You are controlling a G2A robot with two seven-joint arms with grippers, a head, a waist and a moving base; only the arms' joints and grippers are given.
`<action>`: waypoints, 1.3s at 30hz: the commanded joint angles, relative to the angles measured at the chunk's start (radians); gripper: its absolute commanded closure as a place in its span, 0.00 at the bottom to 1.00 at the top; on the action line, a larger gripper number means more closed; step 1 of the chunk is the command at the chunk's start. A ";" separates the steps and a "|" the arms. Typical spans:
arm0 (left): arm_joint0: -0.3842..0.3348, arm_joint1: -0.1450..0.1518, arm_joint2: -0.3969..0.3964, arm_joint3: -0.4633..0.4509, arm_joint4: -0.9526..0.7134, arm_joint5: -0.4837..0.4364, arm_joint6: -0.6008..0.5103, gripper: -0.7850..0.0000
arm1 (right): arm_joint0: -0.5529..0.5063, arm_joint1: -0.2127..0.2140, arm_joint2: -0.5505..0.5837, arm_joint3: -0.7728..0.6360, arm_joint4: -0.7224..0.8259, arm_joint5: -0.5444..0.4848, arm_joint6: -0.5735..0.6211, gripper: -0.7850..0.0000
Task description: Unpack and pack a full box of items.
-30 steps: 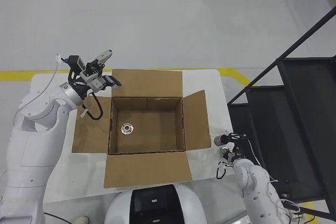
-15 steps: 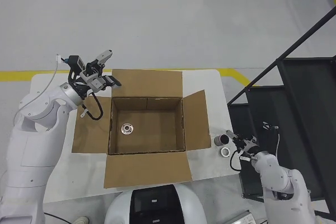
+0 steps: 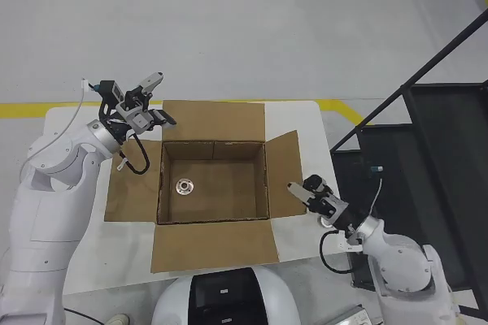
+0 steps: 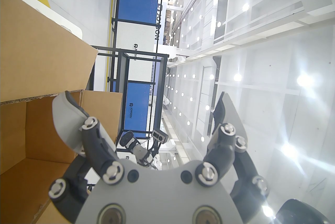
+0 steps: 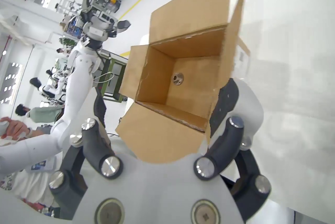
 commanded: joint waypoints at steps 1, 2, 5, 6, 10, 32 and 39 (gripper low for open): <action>0.000 0.000 0.000 0.000 0.000 0.000 0.000 0.00 | 0.021 0.002 -0.040 0.006 0.024 -0.008 0.018 0.00; 0.000 0.000 0.000 0.000 0.000 0.000 0.000 0.00 | 0.034 0.004 -0.062 0.013 0.007 -0.011 0.038 0.00; 0.000 0.000 0.000 0.000 0.000 0.000 0.000 0.00 | 0.084 0.006 -0.142 0.070 -0.084 0.001 0.038 0.00; 0.000 0.000 0.000 0.000 0.000 0.000 0.000 0.00 | 0.106 0.008 -0.168 0.087 -0.153 0.004 0.038 0.00; 0.000 0.000 0.000 0.000 0.000 0.000 0.000 0.00 | 0.193 0.003 -0.317 0.163 -0.342 0.057 -0.008 0.00; 0.000 0.000 0.000 0.000 0.000 0.000 0.000 0.00 | 0.634 -0.051 -0.739 0.542 -0.568 0.267 0.054 0.00; 0.000 0.000 0.000 0.000 0.000 0.000 0.000 0.00 | 0.634 -0.051 -0.739 0.542 -0.568 0.267 0.054 0.00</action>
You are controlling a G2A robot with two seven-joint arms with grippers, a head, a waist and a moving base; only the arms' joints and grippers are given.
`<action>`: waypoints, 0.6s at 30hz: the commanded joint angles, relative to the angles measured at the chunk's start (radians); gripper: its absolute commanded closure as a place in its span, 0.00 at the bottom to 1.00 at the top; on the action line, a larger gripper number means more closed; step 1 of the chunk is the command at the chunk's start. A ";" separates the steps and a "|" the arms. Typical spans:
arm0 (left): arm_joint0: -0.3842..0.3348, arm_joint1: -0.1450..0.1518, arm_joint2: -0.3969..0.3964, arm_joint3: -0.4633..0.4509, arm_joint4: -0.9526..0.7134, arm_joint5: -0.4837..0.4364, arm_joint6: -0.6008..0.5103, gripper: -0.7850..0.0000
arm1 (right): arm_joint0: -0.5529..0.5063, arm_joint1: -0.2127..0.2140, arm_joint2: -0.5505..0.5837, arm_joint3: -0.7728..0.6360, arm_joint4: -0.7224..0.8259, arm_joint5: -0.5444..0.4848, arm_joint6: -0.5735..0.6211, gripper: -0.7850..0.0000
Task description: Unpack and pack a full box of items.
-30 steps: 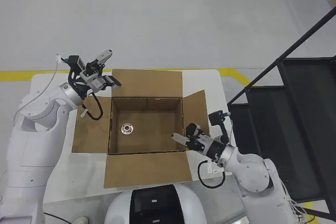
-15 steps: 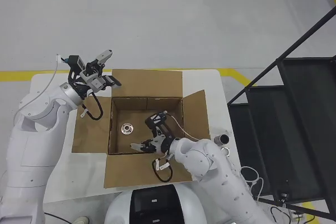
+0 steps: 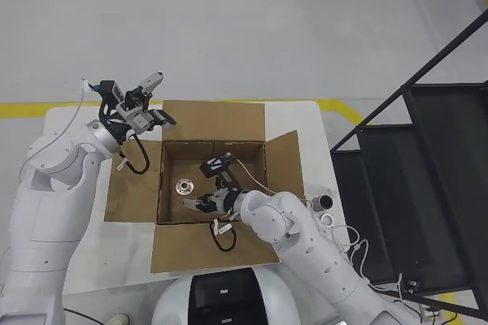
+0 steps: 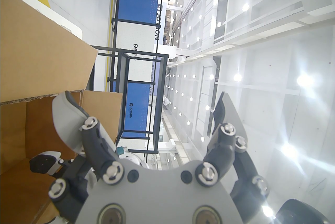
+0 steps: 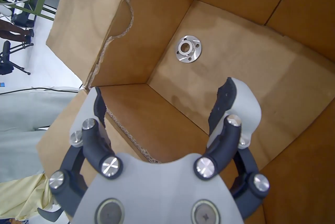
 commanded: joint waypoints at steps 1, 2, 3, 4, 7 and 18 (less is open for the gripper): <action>0.000 0.000 0.000 0.000 0.000 0.000 0.000 0.00 | 0.000 0.000 0.000 0.000 0.000 0.000 0.000 0.00; 0.000 0.000 0.000 0.000 0.000 0.000 0.000 0.00 | 0.000 0.000 0.000 0.000 0.000 0.000 0.000 0.00; 0.000 0.000 0.000 0.000 0.000 0.000 0.000 0.00 | 0.000 0.000 0.000 0.000 0.000 0.000 0.000 0.00; 0.000 0.000 0.000 0.000 0.000 0.000 0.000 0.00 | 0.000 0.000 0.000 0.000 0.000 0.000 0.000 0.00; 0.000 0.000 0.000 0.000 0.000 0.000 0.000 0.00 | 0.000 0.000 0.000 0.000 0.000 0.000 0.000 0.00; 0.000 0.000 0.000 0.000 0.000 0.000 0.000 0.00 | 0.182 -0.040 -0.154 0.154 -0.041 -0.067 -0.038 0.00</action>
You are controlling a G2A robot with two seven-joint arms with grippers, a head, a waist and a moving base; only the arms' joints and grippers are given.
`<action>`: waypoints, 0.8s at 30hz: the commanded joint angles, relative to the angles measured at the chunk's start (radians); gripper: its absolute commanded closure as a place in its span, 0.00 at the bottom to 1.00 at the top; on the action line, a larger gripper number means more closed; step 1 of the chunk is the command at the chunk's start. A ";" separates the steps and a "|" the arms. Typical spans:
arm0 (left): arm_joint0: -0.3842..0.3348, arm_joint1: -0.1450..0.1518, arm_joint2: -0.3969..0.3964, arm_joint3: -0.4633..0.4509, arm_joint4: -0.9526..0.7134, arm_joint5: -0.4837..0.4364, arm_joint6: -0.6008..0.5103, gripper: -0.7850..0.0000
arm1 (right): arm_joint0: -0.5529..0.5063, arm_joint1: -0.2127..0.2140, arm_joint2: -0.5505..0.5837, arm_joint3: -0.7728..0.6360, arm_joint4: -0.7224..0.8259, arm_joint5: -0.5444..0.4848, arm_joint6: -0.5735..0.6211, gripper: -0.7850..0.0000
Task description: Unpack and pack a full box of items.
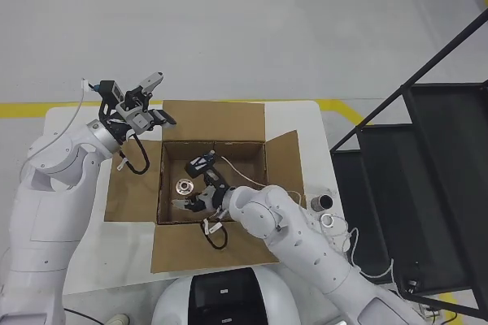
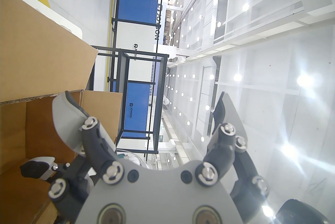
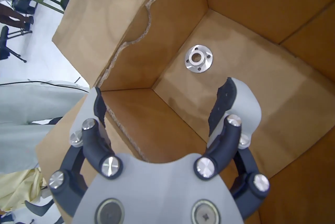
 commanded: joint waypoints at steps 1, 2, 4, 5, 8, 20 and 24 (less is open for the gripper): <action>0.000 0.000 0.000 0.000 0.000 0.000 0.000 0.00 | 0.063 -0.017 -0.054 0.062 -0.006 -0.021 -0.022 0.00; 0.000 0.000 0.000 0.000 0.000 0.000 0.000 0.00 | 0.090 -0.025 -0.076 0.098 -0.007 -0.035 -0.037 0.00; 0.000 0.000 0.000 0.000 0.000 0.000 0.000 0.00 | 0.138 -0.041 -0.113 0.167 -0.016 -0.059 -0.062 0.00; 0.000 0.000 0.000 0.000 0.000 0.000 0.000 0.00 | 0.158 -0.048 -0.126 0.201 -0.017 -0.073 -0.079 0.00; 0.000 0.000 0.000 0.000 0.000 0.000 0.000 0.00 | 0.214 -0.065 -0.161 0.299 -0.041 -0.125 -0.120 0.00; 0.000 0.000 0.000 0.000 0.000 0.000 0.000 0.00 | 0.243 -0.077 -0.124 0.386 0.052 -0.298 -0.214 0.00; 0.000 0.000 0.000 0.000 0.000 0.000 0.000 0.00 | 0.211 -0.054 -0.065 0.314 0.095 -0.356 -0.150 0.00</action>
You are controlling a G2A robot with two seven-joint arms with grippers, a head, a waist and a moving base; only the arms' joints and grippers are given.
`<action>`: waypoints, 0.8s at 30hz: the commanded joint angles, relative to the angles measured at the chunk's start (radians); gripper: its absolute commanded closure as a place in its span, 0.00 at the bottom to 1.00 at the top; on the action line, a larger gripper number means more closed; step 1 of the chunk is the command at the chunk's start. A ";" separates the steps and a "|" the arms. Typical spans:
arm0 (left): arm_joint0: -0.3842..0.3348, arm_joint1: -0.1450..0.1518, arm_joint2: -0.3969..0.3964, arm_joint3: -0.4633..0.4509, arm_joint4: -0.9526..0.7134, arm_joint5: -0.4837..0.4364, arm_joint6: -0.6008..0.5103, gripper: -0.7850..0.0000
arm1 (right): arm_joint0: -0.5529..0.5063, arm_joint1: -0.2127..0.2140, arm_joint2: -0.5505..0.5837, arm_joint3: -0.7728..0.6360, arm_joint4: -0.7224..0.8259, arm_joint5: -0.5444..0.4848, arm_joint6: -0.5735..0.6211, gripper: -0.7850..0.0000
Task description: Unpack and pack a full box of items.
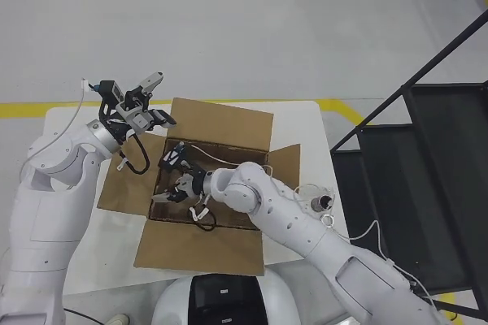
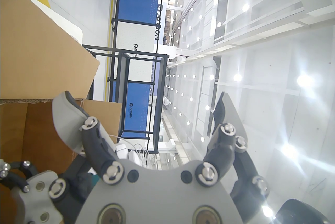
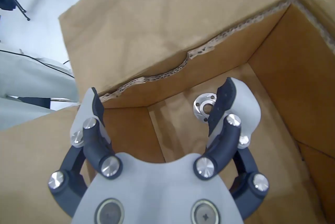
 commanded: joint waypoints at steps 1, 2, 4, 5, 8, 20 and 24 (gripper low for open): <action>0.000 0.000 0.000 0.000 0.000 0.000 0.000 0.00 | -0.017 0.010 0.023 -0.031 0.012 -0.017 0.033 0.00; 0.000 0.000 0.000 0.000 0.000 0.000 0.000 0.00 | -0.028 0.015 0.036 -0.047 0.014 -0.021 0.044 0.00; 0.000 0.000 0.000 0.000 0.000 0.000 0.000 0.00 | -0.047 0.026 0.060 -0.074 -0.003 -0.017 0.056 0.00; 0.000 0.000 0.000 0.000 0.000 0.000 0.000 0.00 | -0.054 0.031 0.068 -0.084 -0.030 -0.007 0.063 0.00; 0.000 0.000 0.000 0.000 0.000 0.000 0.000 0.00 | -0.065 0.038 0.069 -0.100 -0.112 0.027 0.061 0.00; 0.000 0.000 0.000 0.000 0.000 0.000 0.000 0.00 | 0.032 -0.016 -0.088 0.081 -0.299 0.102 -0.032 0.45; 0.000 0.000 0.000 0.000 0.000 0.000 0.000 0.00 | 0.064 -0.039 -0.123 0.153 -0.315 0.129 -0.061 0.53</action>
